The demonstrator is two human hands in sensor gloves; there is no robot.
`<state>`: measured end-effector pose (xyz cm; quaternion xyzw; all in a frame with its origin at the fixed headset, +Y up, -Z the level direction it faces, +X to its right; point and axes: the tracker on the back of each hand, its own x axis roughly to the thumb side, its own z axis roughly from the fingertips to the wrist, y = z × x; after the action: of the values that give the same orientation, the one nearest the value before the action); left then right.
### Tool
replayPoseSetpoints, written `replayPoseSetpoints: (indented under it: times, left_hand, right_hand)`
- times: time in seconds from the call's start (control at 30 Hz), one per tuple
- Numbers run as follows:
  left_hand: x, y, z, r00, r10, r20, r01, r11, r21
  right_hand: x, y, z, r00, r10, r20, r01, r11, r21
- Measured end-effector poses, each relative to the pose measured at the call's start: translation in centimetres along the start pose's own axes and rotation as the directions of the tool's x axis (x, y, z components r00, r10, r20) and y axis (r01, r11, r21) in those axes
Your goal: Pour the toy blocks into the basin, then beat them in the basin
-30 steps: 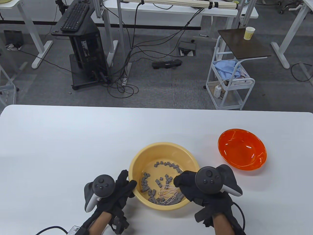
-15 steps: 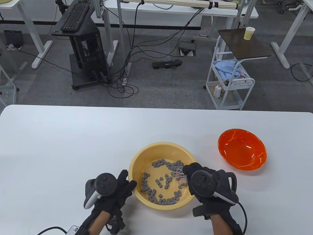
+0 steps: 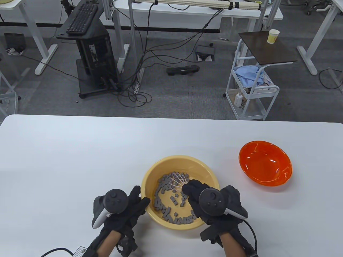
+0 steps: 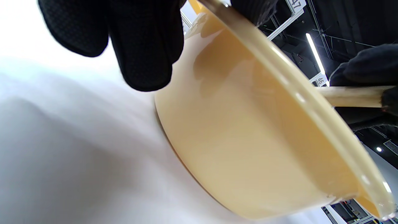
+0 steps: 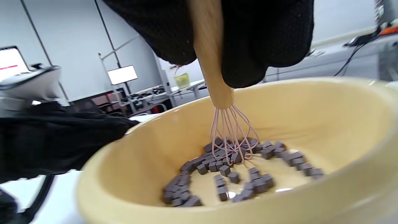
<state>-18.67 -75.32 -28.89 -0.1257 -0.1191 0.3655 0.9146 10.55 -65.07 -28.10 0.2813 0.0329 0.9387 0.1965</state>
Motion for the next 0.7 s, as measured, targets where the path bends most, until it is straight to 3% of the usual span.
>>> replayPoseSetpoints:
  times: [0.23,0.33,0.7]
  left_hand:
    - [0.0,0.0,0.1,1.000,-0.017,-0.004,0.017,1.000,0.004]
    - [0.0,0.0,0.1,0.998,-0.054,-0.008,0.054,0.999,0.000]
    - [-0.2,0.0,0.0,0.998,-0.069,-0.008,0.069,0.997,-0.024]
  right_hand:
    - [0.0,-1.0,0.3,0.971,-0.221,0.092,0.210,0.970,0.123]
    - [-0.3,-1.8,0.8,0.983,-0.172,0.069,0.161,0.976,0.144]
    - [-2.6,-4.7,2.8,0.991,-0.050,-0.121,0.054,0.998,0.035]
